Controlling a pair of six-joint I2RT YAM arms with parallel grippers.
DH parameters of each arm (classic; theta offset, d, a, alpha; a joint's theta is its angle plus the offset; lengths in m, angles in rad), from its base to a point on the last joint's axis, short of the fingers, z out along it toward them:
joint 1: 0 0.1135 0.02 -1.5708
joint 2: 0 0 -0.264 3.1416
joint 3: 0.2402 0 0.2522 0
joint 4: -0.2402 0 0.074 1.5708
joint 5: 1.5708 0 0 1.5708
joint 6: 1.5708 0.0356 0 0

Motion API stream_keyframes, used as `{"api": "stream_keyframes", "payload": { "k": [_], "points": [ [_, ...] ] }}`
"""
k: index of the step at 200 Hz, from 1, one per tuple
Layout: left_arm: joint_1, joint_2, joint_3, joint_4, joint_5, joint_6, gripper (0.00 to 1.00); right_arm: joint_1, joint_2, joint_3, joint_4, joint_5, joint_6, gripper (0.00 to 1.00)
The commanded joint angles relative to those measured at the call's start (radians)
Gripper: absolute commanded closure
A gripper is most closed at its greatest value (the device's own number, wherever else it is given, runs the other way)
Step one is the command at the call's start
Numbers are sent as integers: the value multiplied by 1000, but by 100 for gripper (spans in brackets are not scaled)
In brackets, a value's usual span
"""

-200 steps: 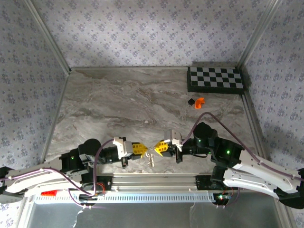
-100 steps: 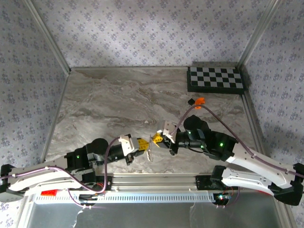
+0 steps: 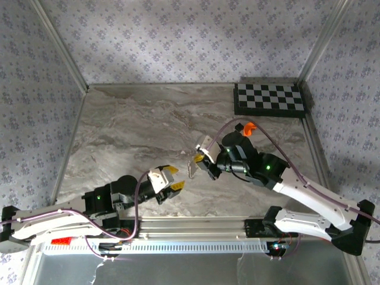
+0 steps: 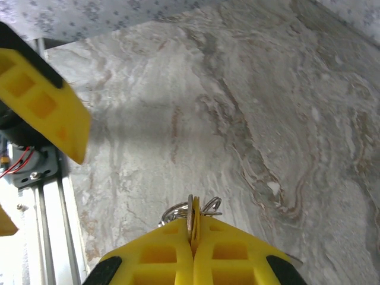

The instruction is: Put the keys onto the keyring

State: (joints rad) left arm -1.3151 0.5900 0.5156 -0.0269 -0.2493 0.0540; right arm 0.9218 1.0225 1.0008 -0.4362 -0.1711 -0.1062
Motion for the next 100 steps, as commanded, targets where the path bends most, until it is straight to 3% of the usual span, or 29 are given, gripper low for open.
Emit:
{"api": "stream_keyframes", "payload": {
  "k": [1, 8, 31, 100],
  "points": [
    [2, -4, 3, -8, -90, -19, 44, -43, 20, 54, -19, 7, 56, 100],
    [2, -1, 4, -15, -118, -22, 38, -58, 31, 60, -24, 8, 64, 100],
    [14, 7, 13, -55, -205, -54, 1, -104, 65, 87, -44, 4, 78, 100],
    [161, -23, -27, -145, -214, -244, 1, -210, 203, 132, -32, -1, 87, 100]
  ]
}}
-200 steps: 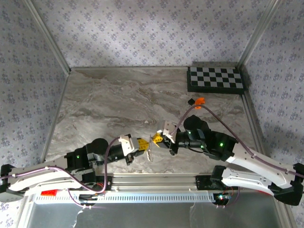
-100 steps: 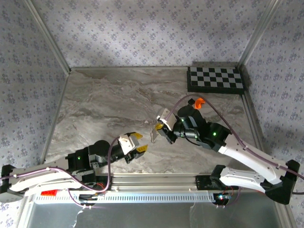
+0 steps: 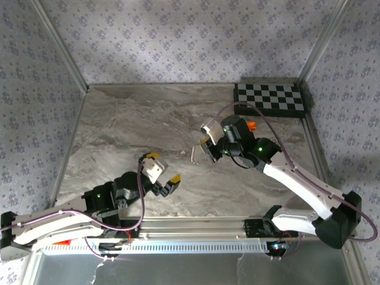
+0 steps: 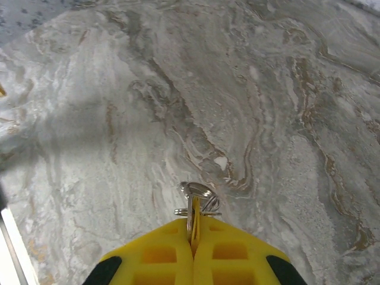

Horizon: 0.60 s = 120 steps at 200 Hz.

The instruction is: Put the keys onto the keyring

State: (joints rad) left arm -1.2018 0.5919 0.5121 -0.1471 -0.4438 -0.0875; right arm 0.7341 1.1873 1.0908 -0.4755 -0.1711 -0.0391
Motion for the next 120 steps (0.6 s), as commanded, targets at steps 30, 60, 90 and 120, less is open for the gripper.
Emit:
{"api": "stream_keyframes", "payload": {
  "k": [30, 60, 90, 120],
  "points": [
    [89, -57, -56, -40, -20, -144, 0, -48, 99, 59, 36, -1, 22, 100],
    [99, -103, -89, -45, -40, -140, 0, -62, 173, 91, 78, -16, 21, 100],
    [101, -147, -120, -71, -69, -153, 1, -66, 249, 144, 95, -19, 17, 100],
    [102, -205, -154, -74, -116, -188, 0, -69, 299, 161, 127, -33, 21, 100]
  ]
}}
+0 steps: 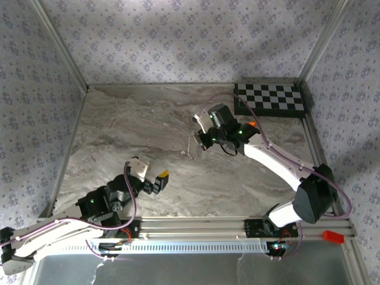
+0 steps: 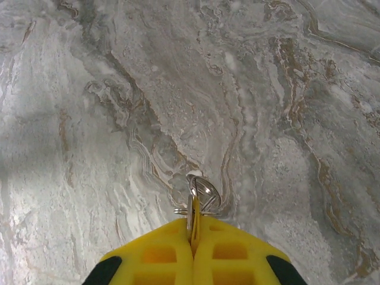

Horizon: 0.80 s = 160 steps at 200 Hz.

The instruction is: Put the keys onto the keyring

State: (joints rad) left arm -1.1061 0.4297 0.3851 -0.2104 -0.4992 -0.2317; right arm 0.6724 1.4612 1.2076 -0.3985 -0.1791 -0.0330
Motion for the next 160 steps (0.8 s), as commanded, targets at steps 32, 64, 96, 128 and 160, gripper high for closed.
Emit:
{"api": "stream_keyframes", "payload": {
  "k": [32, 64, 96, 128, 160],
  "points": [
    [7, -133, -54, -56, -140, -74, 0, -9, 57, 41, 67, -52, 33, 100],
    [8, -222, -73, -118, -198, -92, 1, -10, 61, -6, 85, -58, 52, 100],
    [8, -274, -87, -141, -202, -63, 1, -10, 53, -89, 98, -62, 75, 100],
    [8, -285, -96, -155, -217, -51, 1, -13, 36, -159, 114, -64, 100, 100],
    [8, -286, -103, -129, -216, -23, 0, -13, 19, -241, 144, -69, 134, 100]
  ]
}}
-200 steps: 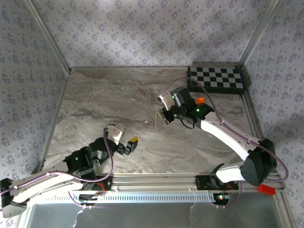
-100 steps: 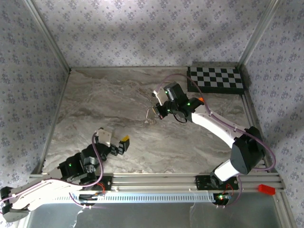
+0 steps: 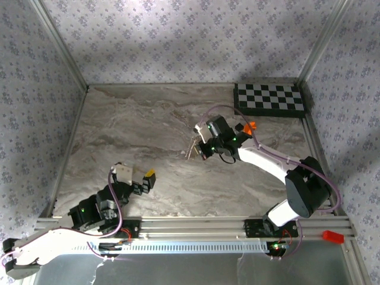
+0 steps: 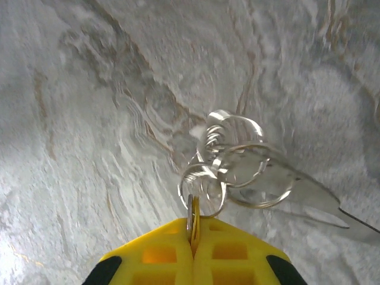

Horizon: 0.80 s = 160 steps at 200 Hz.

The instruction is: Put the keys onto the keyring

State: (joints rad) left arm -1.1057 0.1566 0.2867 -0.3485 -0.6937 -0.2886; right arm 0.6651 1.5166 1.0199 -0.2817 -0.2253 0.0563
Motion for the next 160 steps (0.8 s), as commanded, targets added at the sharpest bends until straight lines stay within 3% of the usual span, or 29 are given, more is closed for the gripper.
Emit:
{"api": "stream_keyframes", "payload": {
  "k": [1, 79, 160],
  "points": [
    [7, -12, -4, 10, -21, 34, 1, -6, -36, -57, 29, -23, 46, 100],
    [7, -12, -18, 40, -39, 58, 1, -4, -66, -242, 149, -41, 157, 100],
    [10, -16, -30, 66, -59, 85, 0, -7, -86, -331, 156, -7, 201, 99]
  ]
}}
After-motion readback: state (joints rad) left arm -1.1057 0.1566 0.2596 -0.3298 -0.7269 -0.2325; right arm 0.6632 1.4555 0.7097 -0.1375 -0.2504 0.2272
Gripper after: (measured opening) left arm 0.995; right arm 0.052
